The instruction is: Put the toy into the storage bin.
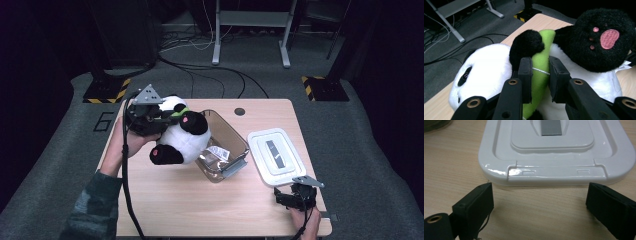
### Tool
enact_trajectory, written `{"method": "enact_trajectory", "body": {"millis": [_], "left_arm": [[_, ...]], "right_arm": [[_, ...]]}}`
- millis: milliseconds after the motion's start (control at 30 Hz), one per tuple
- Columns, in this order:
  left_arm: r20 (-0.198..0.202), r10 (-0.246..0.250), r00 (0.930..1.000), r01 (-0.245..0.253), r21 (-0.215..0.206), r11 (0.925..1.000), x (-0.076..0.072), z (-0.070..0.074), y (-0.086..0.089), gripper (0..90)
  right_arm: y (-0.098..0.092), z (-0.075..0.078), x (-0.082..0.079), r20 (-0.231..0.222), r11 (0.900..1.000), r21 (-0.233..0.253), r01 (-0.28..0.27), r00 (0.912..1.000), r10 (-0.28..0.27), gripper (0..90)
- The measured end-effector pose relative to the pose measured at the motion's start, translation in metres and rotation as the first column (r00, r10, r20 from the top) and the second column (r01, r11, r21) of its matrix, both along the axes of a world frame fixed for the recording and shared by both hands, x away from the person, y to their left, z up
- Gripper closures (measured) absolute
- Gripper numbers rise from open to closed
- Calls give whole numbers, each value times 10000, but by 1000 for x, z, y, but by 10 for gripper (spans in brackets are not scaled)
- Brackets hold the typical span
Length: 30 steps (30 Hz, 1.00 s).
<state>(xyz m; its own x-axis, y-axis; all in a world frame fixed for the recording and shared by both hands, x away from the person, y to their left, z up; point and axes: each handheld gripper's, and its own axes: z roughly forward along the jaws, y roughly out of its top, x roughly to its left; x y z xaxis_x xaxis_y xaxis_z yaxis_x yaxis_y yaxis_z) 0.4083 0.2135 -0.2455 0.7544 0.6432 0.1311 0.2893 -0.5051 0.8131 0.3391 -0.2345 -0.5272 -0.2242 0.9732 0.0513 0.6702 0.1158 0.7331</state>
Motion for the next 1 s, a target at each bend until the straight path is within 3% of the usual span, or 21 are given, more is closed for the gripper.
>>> {"method": "enact_trajectory", "body": {"millis": [300, 500, 767, 1000], "left_arm": [[130, -366, 9992, 361, 427, 9984, 15, 7, -20, 742], [48, -487, 9988, 484, 497, 9976, 22, 8, -31, 741], [-37, -678, 9977, 679, 573, 9960, 30, 5, -53, 740], [-315, -724, 9969, 739, 487, 9961, 37, -6, -70, 740]], "right_arm": [[0, 0, 0, 11, 10000, -21, 0, 10000, 0, 66], [0, 0, 0, 11, 10000, 9, -9, 10000, 9, 67], [0, 0, 0, 13, 10000, 12, -10, 10000, 10, 67], [0, 0, 0, 9, 10000, 64, 44, 10000, -44, 67]]}}
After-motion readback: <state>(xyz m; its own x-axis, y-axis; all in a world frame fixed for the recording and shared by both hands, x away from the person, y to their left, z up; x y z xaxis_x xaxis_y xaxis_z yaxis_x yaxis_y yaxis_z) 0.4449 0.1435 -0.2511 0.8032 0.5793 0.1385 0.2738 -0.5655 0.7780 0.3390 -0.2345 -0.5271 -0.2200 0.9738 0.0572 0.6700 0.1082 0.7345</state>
